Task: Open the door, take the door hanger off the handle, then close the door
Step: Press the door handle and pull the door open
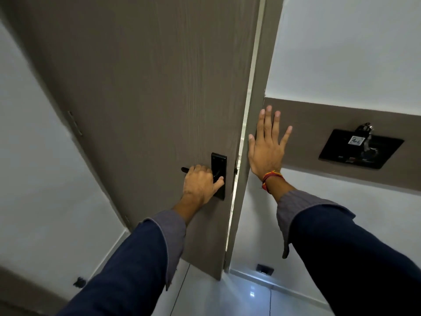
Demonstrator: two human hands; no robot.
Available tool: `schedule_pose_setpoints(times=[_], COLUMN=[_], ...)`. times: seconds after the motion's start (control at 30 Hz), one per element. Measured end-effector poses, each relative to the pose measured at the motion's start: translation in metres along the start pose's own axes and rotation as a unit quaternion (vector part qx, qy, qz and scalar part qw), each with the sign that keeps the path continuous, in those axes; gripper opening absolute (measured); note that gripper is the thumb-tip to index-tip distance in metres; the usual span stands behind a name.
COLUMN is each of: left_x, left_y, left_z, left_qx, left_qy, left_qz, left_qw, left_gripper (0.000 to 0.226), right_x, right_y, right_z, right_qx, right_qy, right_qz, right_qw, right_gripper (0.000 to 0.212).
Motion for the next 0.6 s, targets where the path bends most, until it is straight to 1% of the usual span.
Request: schedule_pose_setpoints(times=[0.1, 0.17, 0.33, 0.5, 0.6], left_x=[0.009, 0.012, 0.019, 0.021, 0.018], left_y=[0.017, 0.027, 0.055, 0.085, 0.102], left_z=[-0.009, -0.013, -0.021, -0.027, -0.029], left_qx=[-0.022, -0.04, -0.033, -0.027, -0.021], left_qy=[-0.028, -0.024, 0.006, 0.022, 0.021], left_qz=[-0.028, -0.048, -0.12, -0.171, -0.191], left_qw=[0.999, 0.998, 0.992, 0.985, 0.981], left_gripper=[0.066, 0.065, 0.059, 0.06, 0.061], right_x=[0.003, 0.007, 0.011, 0.008, 0.01], right_y=[0.001, 0.001, 0.01, 0.028, 0.035], right_z=[-0.006, -0.008, -0.016, -0.021, -0.021], right_qx=[-0.021, -0.031, -0.061, -0.097, -0.102], right_qy=[-0.023, -0.028, -0.055, -0.081, -0.097], right_qz=[-0.02, -0.033, -0.047, -0.063, -0.083], right_qw=[0.999, 0.999, 0.996, 0.99, 0.986], right_gripper=[0.07, 0.071, 0.073, 0.074, 0.074])
Point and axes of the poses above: each hand's wrist, its own y-axis away from the middle knuckle, its own z-axis out of the palm, x = y × z, the point moved 3 cm from there along -y, towards the middle knuckle, and after that the axes turned 6 degrees about y, right-handed, at the moved point
